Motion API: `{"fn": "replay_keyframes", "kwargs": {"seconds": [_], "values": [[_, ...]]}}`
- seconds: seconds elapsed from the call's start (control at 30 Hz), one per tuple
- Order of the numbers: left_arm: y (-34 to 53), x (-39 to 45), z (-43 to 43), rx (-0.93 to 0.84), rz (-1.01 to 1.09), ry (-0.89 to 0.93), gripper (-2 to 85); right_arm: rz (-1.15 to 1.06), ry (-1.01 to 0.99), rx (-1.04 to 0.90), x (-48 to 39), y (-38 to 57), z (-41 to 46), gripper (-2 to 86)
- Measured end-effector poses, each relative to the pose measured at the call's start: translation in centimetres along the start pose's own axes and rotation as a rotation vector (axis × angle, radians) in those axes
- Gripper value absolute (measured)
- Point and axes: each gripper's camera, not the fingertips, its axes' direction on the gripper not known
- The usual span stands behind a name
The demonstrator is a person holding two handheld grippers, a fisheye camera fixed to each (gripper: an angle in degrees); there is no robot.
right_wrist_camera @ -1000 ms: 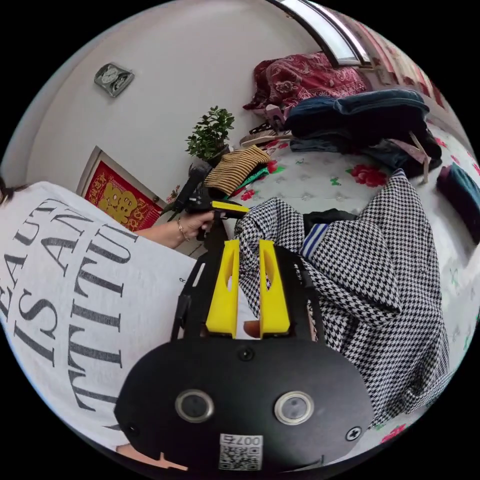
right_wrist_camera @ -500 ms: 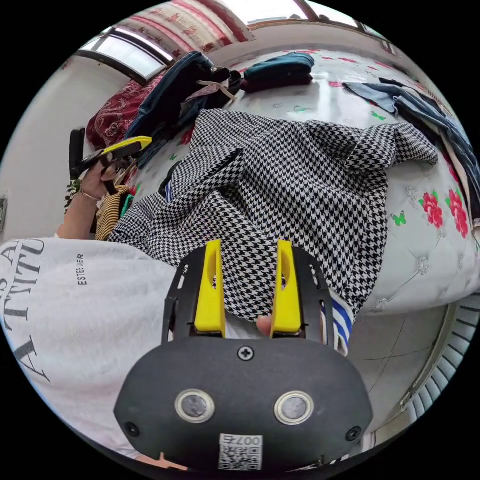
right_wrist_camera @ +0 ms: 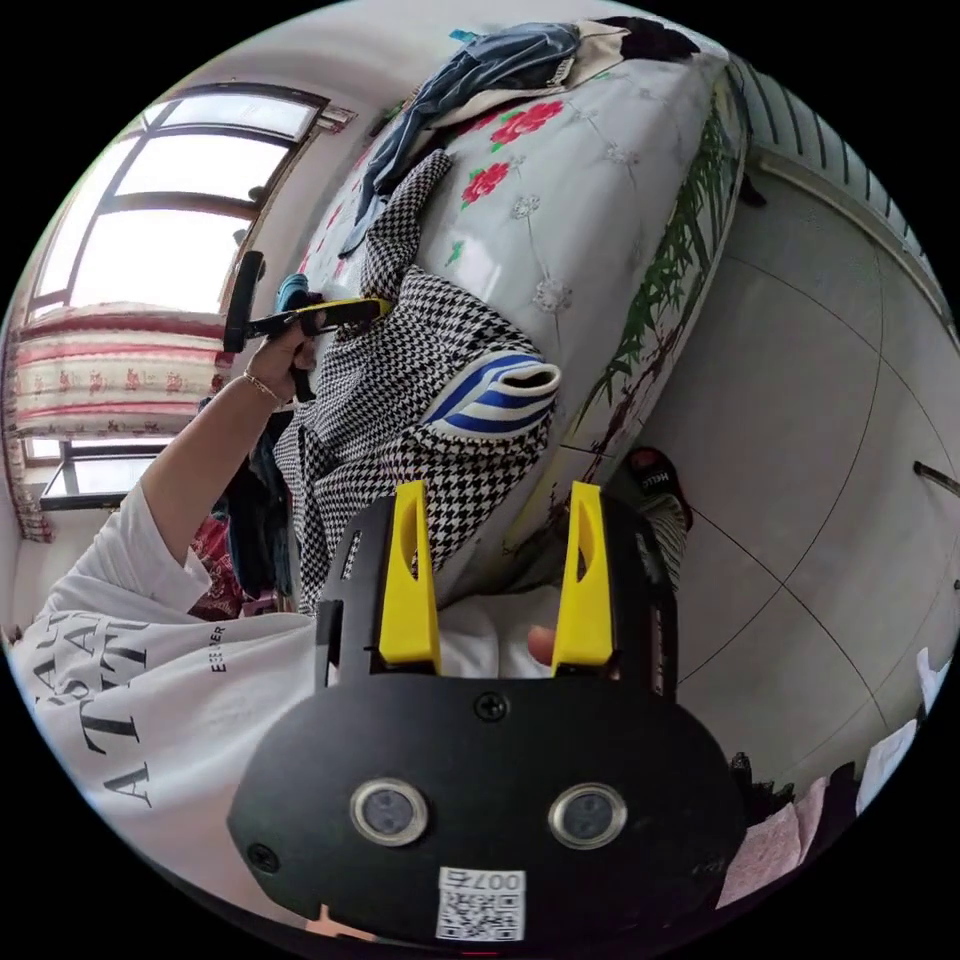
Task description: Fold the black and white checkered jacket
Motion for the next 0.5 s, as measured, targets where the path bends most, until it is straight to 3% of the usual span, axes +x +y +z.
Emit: {"fn": "replay_keyframes", "kwargs": {"seconds": [0.13, 0.27, 0.37, 0.5], "values": [[3.8, -3.1, -3.0, 0.068, -0.106, 0.216, 6.2, -0.012, -0.104, -0.079, 1.5, -1.0, 1.8, 13.9], [15.9, -7.1, -10.8, 0.462, -0.262, 0.522, 5.4, -0.148, -0.032, -0.125, 0.3, -3.0, 1.8, 10.4], [26.7, -7.6, -16.7, 0.749, -0.364, 0.583, 5.2, -0.259, -0.073, -0.121, -1.4, -3.7, 1.0, 6.4], [38.4, -5.2, -22.6, 0.998, -0.431, 0.502, 4.8, -0.429, -0.071, -0.055, -5.8, -4.5, -1.2, 2.0]]}}
